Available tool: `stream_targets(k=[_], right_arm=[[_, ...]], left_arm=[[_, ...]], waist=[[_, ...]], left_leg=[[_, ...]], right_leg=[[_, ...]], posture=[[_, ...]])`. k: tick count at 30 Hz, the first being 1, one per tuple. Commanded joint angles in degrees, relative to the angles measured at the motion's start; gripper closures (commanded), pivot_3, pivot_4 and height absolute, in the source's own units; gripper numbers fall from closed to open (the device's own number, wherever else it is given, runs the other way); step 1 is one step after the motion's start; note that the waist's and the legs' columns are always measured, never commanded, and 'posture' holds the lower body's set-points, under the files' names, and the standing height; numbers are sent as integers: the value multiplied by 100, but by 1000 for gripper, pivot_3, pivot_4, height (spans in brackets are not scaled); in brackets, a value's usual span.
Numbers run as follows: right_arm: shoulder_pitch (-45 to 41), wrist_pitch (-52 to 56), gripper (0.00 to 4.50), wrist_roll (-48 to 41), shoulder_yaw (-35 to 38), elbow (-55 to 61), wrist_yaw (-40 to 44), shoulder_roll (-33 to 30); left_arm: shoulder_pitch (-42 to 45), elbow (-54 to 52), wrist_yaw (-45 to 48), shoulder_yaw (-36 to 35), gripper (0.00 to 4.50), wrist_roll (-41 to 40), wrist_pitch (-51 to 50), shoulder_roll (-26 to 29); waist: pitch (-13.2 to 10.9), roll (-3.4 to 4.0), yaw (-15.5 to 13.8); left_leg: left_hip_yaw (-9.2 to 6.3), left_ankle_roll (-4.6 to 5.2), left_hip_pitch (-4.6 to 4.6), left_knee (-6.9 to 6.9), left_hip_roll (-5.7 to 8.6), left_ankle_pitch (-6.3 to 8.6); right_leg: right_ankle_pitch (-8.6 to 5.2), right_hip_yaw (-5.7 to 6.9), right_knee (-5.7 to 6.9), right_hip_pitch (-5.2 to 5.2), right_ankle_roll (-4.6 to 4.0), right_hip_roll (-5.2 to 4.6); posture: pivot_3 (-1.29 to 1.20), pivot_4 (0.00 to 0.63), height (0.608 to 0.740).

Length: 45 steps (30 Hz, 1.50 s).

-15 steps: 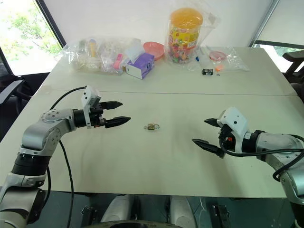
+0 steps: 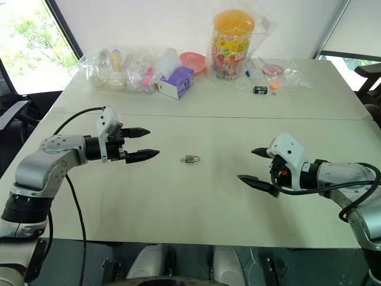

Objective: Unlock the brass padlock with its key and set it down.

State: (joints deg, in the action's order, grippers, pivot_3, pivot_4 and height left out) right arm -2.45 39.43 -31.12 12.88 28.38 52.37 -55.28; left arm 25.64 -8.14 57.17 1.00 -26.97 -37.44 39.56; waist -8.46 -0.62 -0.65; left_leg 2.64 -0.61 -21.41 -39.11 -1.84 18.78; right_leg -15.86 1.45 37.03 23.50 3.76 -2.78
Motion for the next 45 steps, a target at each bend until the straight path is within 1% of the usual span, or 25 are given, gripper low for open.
stream_targets(k=[1, 16, 23, 28, 30, 35, 40, 45], right_arm=[[-116, -65, 0, 8, 20, 38, 68, -100], [-640, -167, 0, 307, -416, -213, 147, -86], [-1632, -420, 0, 600, -1325, -921, 507, 156], [-2365, -739, 0, 950, -1970, -1626, 753, 571], [-2826, -892, 0, 1124, -2333, -2124, 925, 926], [-3575, -1316, 0, 1627, -2922, -3041, 1220, 1493], [-4119, -1788, 0, 2020, -3293, -4097, 1371, 2221], [-4253, -2339, 0, 2484, -3495, -4854, 1311, 2648]], left_arm=[[15, -254, 132, 7, 21, -58, -59, 176], [-116, -251, 277, 44, 21, 84, 217, 200], [-79, -118, 353, 98, 21, 207, 426, 198], [-134, -34, 456, 178, 21, 378, 671, 272], [-122, 9, 471, 187, 21, 395, 719, 264], [-129, 78, 519, 236, 21, 491, 882, 290], [-215, 61, 499, 219, 21, 558, 974, 297], [-317, -1, 469, 170, 21, 554, 1018, 339]], waist=[[0, 0, 3], [-1, 1, -1], [-3, 4, 22], [-5, 4, 18], [-6, 6, 39], [-8, 9, 40], [-8, 10, 46], [-10, 12, 45]], left_leg=[[0, 0, 0, 0, 0, 0], [1, 0, -1, 0, 0, 0], [2, 0, 1, 0, -1, 0], [4, 0, -4, 0, 0, 0], [6, 0, -3, 0, 0, 0], [8, 0, -6, 0, -1, 0], [13, 0, -10, 0, -1, 0], [13, -1, -13, 0, -1, -1]], right_leg=[[0, 0, 0, 0, 0, 0], [0, 0, 0, 1, 0, 0], [0, -2, 4, 4, -1, 1], [0, -2, 3, 8, -1, 1], [0, -2, 4, 9, -1, 0], [0, -3, 12, 17, 0, 1], [0, -4, 12, 20, 0, -2], [0, -4, 16, 26, 0, -3]], posture=[[0, 150, 740], [0, 150, 740], [0, 150, 740], [0, 150, 740], [0, 150, 740], [0, 150, 740], [0, 150, 740], [0, 150, 740]])
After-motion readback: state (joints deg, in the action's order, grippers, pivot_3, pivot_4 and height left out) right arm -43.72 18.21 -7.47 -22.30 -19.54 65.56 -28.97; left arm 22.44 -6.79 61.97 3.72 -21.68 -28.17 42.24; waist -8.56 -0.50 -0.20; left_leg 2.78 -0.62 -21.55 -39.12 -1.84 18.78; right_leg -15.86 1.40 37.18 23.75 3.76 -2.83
